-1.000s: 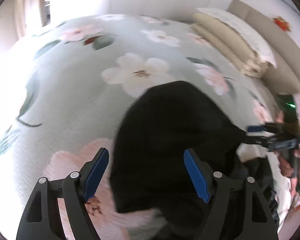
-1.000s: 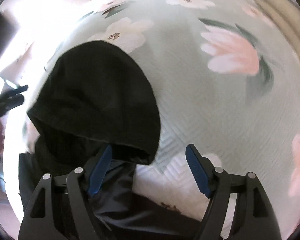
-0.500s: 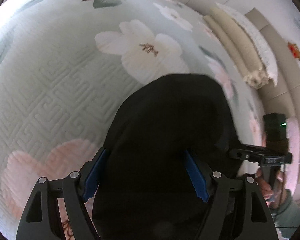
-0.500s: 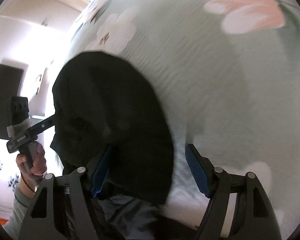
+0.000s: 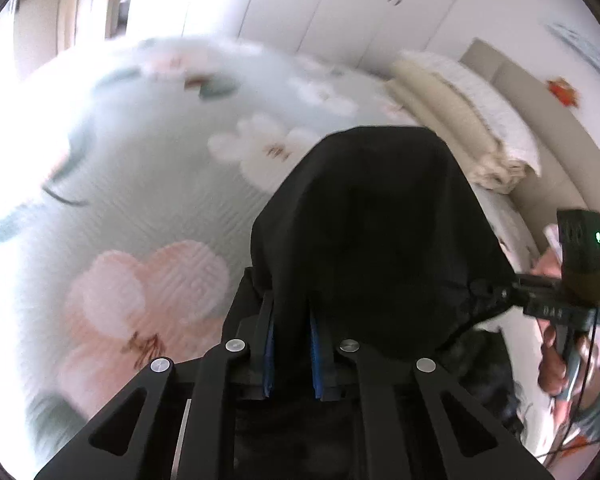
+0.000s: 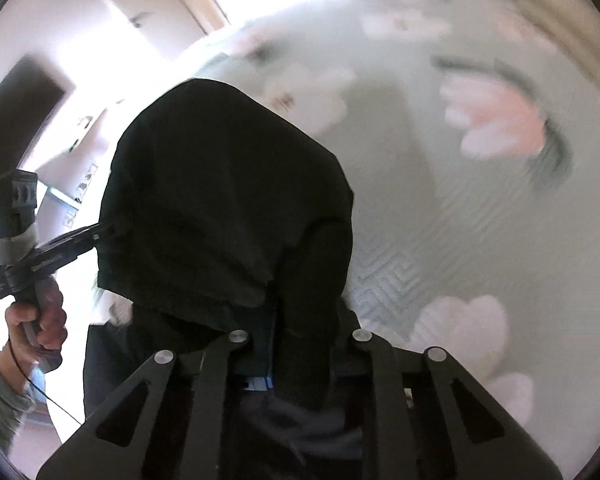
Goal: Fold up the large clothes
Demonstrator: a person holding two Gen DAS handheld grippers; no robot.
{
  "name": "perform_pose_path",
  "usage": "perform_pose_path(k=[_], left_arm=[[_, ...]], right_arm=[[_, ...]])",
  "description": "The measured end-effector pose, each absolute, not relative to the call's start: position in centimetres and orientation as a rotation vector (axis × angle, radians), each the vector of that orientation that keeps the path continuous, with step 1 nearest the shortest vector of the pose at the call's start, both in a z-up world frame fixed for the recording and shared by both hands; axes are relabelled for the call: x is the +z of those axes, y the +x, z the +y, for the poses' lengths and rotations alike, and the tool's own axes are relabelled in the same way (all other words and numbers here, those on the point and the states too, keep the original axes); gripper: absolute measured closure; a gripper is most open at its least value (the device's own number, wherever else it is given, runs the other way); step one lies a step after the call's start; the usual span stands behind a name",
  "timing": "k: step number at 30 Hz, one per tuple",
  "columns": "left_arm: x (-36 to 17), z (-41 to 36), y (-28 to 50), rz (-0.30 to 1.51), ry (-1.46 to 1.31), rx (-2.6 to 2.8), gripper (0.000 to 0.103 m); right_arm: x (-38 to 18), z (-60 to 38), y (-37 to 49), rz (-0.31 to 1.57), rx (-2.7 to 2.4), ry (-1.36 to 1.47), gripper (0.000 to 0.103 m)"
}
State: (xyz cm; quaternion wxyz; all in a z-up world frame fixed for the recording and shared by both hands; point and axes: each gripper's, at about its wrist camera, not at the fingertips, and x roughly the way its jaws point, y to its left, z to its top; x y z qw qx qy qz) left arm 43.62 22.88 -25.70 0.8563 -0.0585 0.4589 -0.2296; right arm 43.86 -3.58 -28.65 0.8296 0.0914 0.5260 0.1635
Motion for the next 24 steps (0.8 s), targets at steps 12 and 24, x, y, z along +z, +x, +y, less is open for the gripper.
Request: perform_pose_path(k=[12, 24], left_arm=[[-17.3, 23.4, 20.4, 0.834, 0.036, -0.439, 0.089], [-21.8, 27.5, 15.1, 1.061, -0.082, -0.288, 0.084]], right_arm=[[-19.1, -3.3, 23.1, 0.860, 0.353, -0.011, 0.085], [-25.3, -9.2, 15.5, 1.187, 0.222, 0.038, 0.067]])
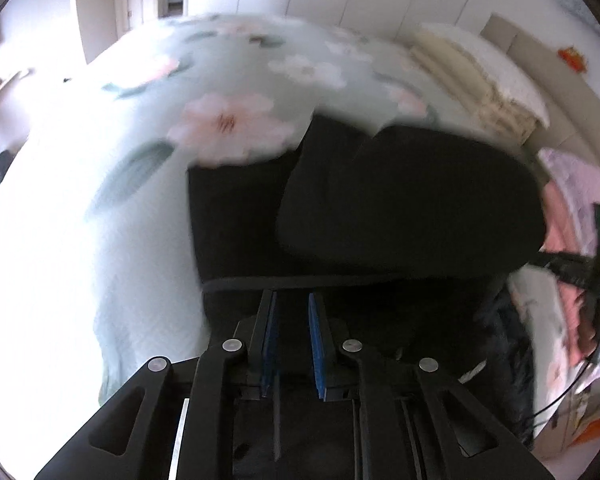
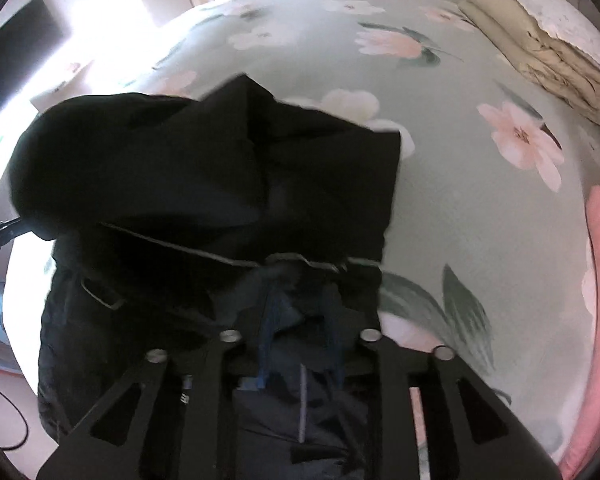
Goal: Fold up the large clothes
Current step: 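Fold the hood down onto the jacket back with both grippers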
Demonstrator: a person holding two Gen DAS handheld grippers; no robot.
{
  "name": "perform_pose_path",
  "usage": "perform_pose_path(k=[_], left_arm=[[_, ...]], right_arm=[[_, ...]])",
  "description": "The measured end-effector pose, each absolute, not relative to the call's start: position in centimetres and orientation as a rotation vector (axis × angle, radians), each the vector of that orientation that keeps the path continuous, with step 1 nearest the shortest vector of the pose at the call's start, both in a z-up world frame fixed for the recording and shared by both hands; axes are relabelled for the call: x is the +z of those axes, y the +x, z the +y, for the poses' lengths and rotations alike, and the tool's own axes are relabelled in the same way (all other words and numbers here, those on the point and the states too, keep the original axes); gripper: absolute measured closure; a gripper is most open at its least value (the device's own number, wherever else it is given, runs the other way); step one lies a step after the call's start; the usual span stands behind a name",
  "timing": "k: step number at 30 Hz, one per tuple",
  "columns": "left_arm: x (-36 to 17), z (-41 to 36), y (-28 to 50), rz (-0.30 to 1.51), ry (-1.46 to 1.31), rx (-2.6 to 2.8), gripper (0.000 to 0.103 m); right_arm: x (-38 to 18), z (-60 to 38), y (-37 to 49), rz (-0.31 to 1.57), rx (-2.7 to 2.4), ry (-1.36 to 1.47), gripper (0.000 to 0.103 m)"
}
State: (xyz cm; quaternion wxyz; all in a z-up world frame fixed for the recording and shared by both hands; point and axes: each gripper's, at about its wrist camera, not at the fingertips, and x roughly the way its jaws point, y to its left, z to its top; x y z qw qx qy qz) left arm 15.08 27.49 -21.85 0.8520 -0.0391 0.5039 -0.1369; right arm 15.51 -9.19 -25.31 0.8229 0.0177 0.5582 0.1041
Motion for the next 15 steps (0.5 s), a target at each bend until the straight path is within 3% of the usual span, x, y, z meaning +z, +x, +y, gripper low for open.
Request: perform_pose_path(k=[2, 4, 6, 7, 9, 12, 15], left_arm=[[-19.3, 26.1, 16.5, 0.999, -0.073, -0.317, 0.078], [-17.3, 24.9, 18.0, 0.939, -0.060, -0.352, 0.052], [-15.7, 23.0, 20.3, 0.900, -0.042, -0.375, 0.045], [-15.2, 22.2, 21.3, 0.887, -0.035, -0.390, 0.045], [-15.5, 20.8, 23.7, 0.888, -0.040, -0.422, 0.045], [-18.8, 19.6, 26.6, 0.987, -0.045, -0.420, 0.045], [-24.2, 19.1, 25.2, 1.141, -0.115, -0.504, 0.068]], right_arm=[[-24.2, -7.8, 16.8, 1.158, 0.285, 0.078, 0.066], [-22.7, -6.4, 17.3, 1.126, 0.325, 0.093, 0.066], [-21.1, -4.8, 18.6, 1.089, 0.363, 0.112, 0.064], [-20.0, -3.7, 19.8, 1.065, 0.390, 0.130, 0.061], [-18.7, -2.0, 21.9, 1.051, 0.426, 0.153, 0.039], [-18.2, 0.0, 24.3, 1.029, 0.470, 0.196, 0.033], [-21.2, 2.9, 25.9, 1.126, 0.456, 0.167, 0.033]])
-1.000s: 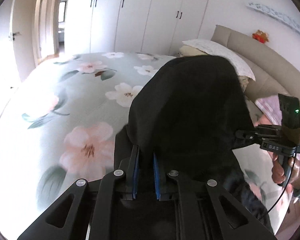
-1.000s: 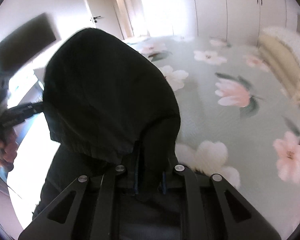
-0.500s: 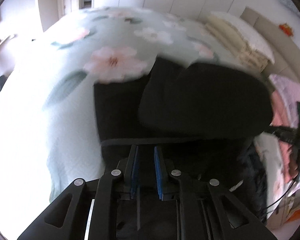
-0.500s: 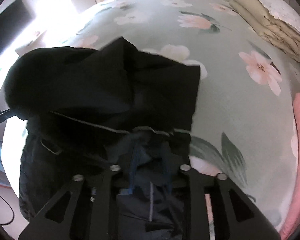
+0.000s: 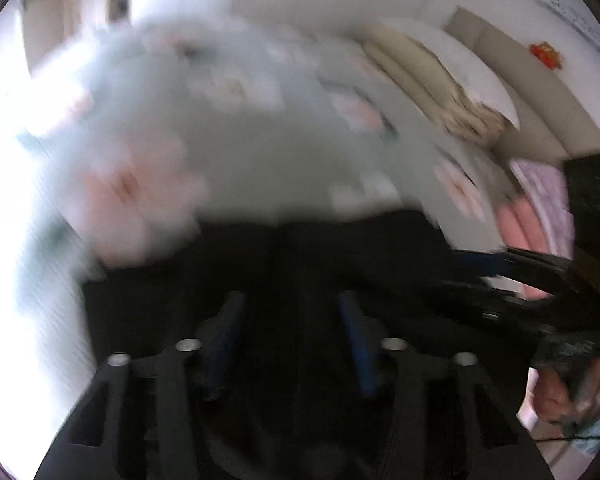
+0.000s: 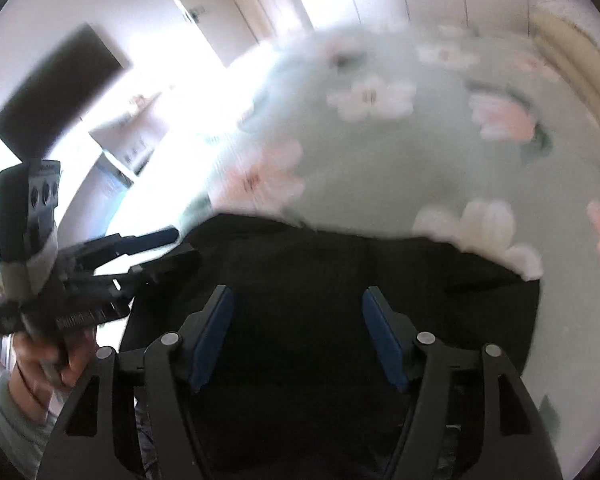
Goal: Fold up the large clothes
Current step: 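Fold the hood down onto the jacket back with both grippers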
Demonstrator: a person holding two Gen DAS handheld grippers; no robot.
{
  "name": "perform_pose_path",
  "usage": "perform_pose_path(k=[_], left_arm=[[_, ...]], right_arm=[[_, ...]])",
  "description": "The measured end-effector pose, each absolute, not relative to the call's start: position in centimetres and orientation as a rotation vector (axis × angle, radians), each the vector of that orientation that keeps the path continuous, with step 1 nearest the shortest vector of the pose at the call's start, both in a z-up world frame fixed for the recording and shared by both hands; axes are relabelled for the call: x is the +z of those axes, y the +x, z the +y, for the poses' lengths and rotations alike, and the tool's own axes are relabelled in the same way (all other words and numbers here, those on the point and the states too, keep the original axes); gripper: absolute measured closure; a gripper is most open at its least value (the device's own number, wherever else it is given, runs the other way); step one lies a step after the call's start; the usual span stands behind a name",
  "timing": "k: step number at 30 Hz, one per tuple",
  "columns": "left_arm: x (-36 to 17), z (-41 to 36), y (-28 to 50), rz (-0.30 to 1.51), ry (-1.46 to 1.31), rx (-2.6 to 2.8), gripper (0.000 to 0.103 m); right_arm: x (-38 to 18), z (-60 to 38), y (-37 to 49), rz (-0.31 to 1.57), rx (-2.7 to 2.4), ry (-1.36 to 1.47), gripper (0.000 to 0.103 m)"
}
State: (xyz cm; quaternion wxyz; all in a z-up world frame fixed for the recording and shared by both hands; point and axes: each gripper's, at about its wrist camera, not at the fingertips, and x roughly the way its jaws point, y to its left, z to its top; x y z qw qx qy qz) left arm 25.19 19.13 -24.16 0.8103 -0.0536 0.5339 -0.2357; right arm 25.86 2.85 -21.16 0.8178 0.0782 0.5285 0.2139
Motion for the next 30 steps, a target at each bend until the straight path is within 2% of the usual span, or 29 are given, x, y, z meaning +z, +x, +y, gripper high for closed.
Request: perform_pose_path(k=[3, 7, 9, 10, 12, 15, 18, 20, 22, 23, 26, 28, 30], left_arm=[[-28.8, 18.7, 19.8, 1.262, -0.116, -0.540, 0.068], [-33.5, 18.9, 14.9, 1.282, -0.197, -0.472, 0.067], [-34.0, 19.0, 14.7, 1.244, -0.248, -0.440, 0.067], [-34.2, 19.2, 15.2, 1.248, -0.290, -0.417, 0.067], [-33.9, 19.2, 15.7, 1.264, -0.320, -0.399, 0.067], [-31.9, 19.0, 15.3, 1.254, -0.281, -0.397, 0.067], [-28.0, 19.4, 14.6, 1.184, -0.227, -0.387, 0.067], [-24.9, 19.4, 14.4, 1.112, -0.175, -0.364, 0.061], [-23.3, 19.2, 14.6, 1.056, -0.170, -0.342, 0.046], [-23.1, 19.4, 15.1, 1.049, -0.181, -0.343, 0.046], [-25.7, 18.5, 16.8, 1.106, -0.182, -0.316, 0.046], [-29.0, 18.1, 17.6, 1.186, -0.170, -0.268, 0.051], [-31.4, 18.1, 17.6, 1.188, -0.147, -0.256, 0.052]], right_arm=[[-26.2, 4.2, 23.1, 1.294, 0.465, 0.111, 0.044], [-33.0, 3.2, 16.3, 1.469, 0.390, 0.048, 0.045], [-34.1, 2.5, 15.1, 1.438, 0.374, 0.089, 0.045], [-34.2, 2.6, 15.1, 1.416, 0.360, 0.096, 0.045], [-34.7, 3.2, 15.9, 1.410, 0.329, 0.103, 0.038], [-34.3, 3.7, 16.3, 1.427, 0.327, 0.097, 0.038], [-31.5, 2.2, 16.4, 1.400, 0.362, 0.162, 0.038], [-28.2, 1.4, 16.9, 1.306, 0.361, 0.160, 0.037], [-25.5, 1.0, 18.2, 1.216, 0.362, 0.169, 0.037], [-25.0, 1.0, 18.7, 1.198, 0.371, 0.177, 0.037], [-25.6, 2.9, 20.8, 1.206, 0.397, 0.129, 0.037], [-28.1, 4.9, 21.7, 1.248, 0.415, 0.077, 0.037], [-31.9, 6.3, 22.2, 1.335, 0.388, 0.006, 0.037]])
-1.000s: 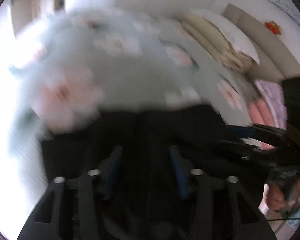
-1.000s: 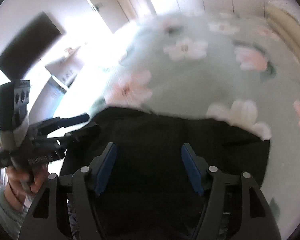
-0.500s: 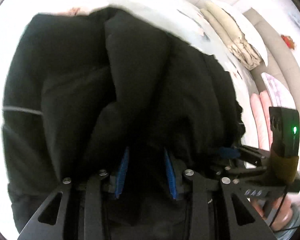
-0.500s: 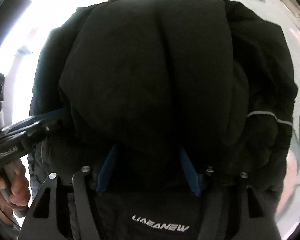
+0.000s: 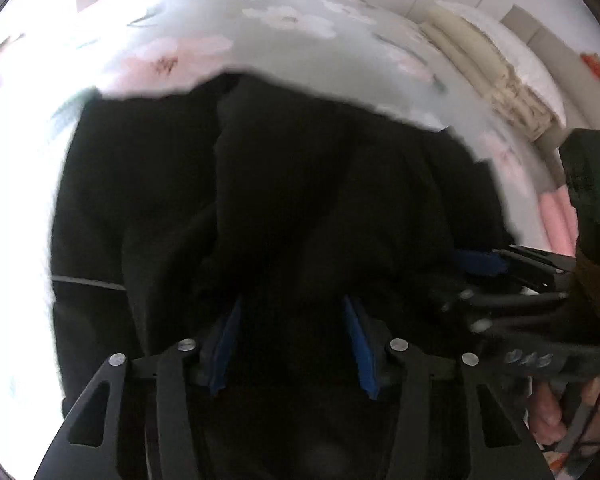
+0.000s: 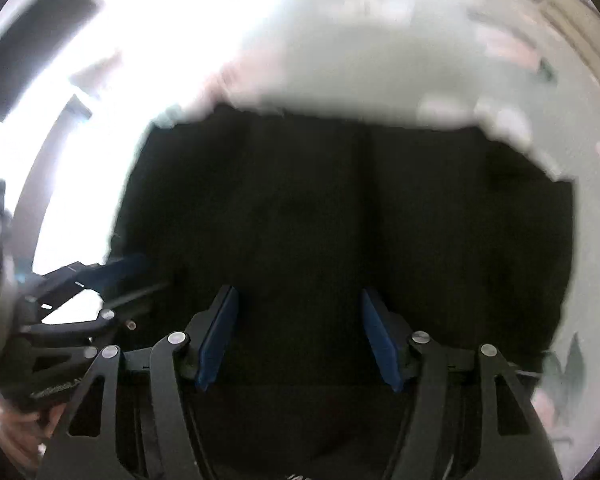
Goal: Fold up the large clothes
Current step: 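Fold the hood down onto the jacket back with both grippers, then grasp the jacket hem with both grippers and lift it off the bed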
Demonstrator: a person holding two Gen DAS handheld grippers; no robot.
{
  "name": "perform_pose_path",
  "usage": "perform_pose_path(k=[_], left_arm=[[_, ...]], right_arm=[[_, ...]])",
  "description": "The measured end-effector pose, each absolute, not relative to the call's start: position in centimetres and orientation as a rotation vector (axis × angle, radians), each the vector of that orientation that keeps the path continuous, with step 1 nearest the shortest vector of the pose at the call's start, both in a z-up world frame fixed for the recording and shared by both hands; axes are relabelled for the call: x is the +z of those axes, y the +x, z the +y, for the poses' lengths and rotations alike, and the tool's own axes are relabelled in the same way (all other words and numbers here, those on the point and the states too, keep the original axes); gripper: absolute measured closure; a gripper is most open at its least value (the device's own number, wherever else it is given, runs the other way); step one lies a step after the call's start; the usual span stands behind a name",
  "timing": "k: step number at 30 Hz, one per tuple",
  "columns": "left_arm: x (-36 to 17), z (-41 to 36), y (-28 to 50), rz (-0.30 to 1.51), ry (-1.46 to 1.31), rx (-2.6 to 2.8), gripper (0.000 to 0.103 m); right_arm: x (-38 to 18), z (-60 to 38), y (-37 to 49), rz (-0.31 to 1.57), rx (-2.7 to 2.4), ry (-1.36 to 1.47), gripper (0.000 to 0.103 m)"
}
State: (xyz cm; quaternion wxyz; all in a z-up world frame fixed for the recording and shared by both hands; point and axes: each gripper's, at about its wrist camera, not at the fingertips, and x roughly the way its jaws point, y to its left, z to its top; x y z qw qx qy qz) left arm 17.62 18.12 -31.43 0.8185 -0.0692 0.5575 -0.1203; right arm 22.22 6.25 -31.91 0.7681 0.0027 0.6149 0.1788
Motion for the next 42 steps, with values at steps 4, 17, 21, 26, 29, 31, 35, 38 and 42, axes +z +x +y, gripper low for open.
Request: perform_pose_path(k=[4, 17, 21, 26, 29, 31, 35, 38, 42], left_arm=[[-32.0, 20.1, 17.3, 1.145, -0.283, -0.287, 0.056], [-31.6, 19.7, 10.8, 1.241, -0.333, -0.193, 0.066], [-33.3, 21.0, 10.8, 1.205, -0.473, -0.186, 0.065], [-29.9, 23.0, 7.7, 1.147, -0.522, -0.168, 0.066], [-27.4, 24.5, 4.7, 1.117, -0.464, -0.112, 0.066], [-26.8, 26.0, 2.7, 1.133, -0.454, -0.072, 0.066], [-27.3, 29.6, -1.6, 1.193, -0.465, 0.000, 0.066], [-28.2, 32.0, -4.8, 1.241, -0.477, 0.038, 0.066], [-29.6, 34.7, -8.3, 1.309, -0.478, 0.064, 0.066]], right_arm=[[-34.4, 6.9, 21.5, 1.294, 0.386, -0.048, 0.036], [-31.1, 5.4, 13.8, 1.300, 0.486, -0.116, 0.042], [-35.0, 5.5, 14.2, 1.345, 0.474, -0.057, 0.039], [-33.5, 5.0, 14.0, 1.366, 0.483, -0.012, 0.038], [-31.4, 2.9, 12.8, 1.330, 0.528, 0.084, 0.038], [-30.6, 1.1, 11.1, 1.321, 0.506, 0.108, 0.036], [-31.6, -2.8, 7.6, 1.379, 0.405, 0.176, 0.036], [-32.5, -5.6, 4.3, 1.411, 0.337, 0.227, 0.036], [-32.7, -7.7, -0.5, 1.441, 0.199, 0.156, 0.036]])
